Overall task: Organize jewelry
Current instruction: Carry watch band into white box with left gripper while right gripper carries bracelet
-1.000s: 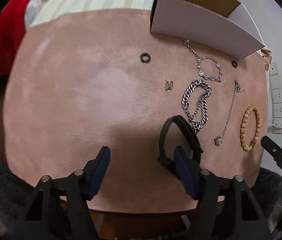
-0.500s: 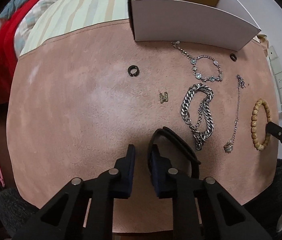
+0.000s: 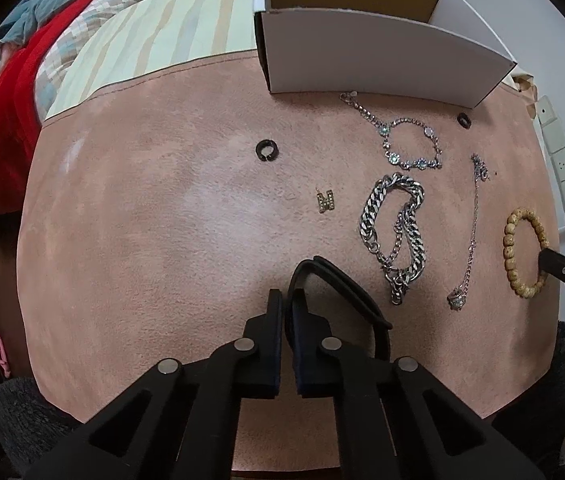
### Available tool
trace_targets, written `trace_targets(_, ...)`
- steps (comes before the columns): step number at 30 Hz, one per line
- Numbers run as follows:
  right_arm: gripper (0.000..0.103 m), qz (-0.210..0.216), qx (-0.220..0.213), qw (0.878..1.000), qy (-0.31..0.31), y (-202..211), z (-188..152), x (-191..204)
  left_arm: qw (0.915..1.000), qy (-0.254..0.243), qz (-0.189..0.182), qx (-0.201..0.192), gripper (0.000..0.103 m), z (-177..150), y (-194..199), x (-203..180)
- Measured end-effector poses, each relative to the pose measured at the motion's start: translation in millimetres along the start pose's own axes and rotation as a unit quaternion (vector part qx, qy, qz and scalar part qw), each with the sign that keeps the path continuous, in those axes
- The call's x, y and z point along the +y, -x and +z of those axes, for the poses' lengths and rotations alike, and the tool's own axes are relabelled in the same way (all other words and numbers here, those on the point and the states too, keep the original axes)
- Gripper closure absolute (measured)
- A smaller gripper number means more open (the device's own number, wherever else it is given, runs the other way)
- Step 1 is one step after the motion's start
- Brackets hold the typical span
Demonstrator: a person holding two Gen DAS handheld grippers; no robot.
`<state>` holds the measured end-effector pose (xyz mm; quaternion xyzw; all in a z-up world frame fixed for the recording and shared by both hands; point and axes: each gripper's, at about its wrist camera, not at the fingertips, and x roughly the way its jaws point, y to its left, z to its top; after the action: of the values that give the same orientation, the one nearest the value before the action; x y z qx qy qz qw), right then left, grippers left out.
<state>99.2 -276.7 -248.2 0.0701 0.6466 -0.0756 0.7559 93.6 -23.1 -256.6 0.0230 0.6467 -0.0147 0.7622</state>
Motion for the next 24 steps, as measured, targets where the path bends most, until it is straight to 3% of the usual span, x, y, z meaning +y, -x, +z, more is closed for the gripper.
trace_targets(6, 0.094, 0.036, -0.017, 0.999, -0.002, 14, 0, 7, 0.9997, 0.004, -0.013, -0.019, 0.102, 4, 23, 16)
trace_targets(13, 0.094, 0.094, -0.051, 0.994, 0.017, 60, 4, 27, 0.9976, 0.018, -0.044, -0.051, 0.102, 15, 63, 33)
trace_targets(19, 0.094, 0.142, -0.084, 0.985, 0.041, 111, 18, 48, 0.9932, 0.024, -0.073, -0.087, 0.102, 51, 102, 33)
trace_targets(24, 0.094, 0.185, -0.117, 0.974, 0.057, 155, 53, 62, 0.9894, 0.021, -0.082, -0.118, 0.102, 93, 123, 37)
